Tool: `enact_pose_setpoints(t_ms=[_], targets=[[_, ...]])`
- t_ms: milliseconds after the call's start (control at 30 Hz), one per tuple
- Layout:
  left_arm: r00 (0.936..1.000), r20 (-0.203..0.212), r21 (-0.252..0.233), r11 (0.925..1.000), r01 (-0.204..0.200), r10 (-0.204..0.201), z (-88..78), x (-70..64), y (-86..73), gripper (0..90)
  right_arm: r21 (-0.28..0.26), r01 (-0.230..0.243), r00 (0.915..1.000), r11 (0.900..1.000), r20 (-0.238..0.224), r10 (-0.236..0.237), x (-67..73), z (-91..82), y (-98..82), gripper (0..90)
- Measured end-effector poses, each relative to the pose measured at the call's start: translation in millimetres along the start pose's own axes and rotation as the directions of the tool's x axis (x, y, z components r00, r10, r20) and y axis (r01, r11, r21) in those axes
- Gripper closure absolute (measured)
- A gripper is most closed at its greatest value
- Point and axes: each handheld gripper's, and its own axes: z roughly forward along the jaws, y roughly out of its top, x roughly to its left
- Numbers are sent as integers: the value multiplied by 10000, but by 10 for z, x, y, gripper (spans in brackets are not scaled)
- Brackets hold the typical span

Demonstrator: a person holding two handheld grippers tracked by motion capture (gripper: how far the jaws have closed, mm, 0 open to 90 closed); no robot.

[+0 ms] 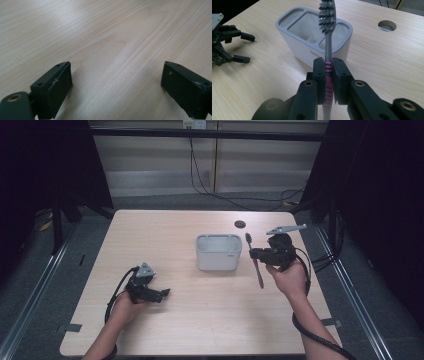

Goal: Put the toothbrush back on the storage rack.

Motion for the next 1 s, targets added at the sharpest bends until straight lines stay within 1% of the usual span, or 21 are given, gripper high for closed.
enact_pose_setpoints(t_ms=[433, 533, 633, 733, 1000], targets=[[10000, -1, 1, 10000, 0, 0, 0, 0, 0, 96, -572, -132, 9999, 9983, 15, 133, 24, -46, 115, 817], [10000, -14, -3, 10000, -7, 7, 0, 1, 0, 96, -748, -201, 9998, 9970, 14, 202, 21, -64, 140, 817], [10000, 1, -1, 10000, 4, -4, 0, 0, 0, 96, -954, -383, 9992, 9947, 35, 389, 15, -80, 161, 817], [10000, -10, -7, 10000, 0, 0, 0, 0, 0, 96, -1157, -378, 9992, 9926, 98, 392, 12, -95, 187, 817], [10000, -12, 1, 10000, -7, 7, 0, 1, 0, 96, -1401, -429, 9990, 9892, 98, 447, 24, -122, 260, 816]])
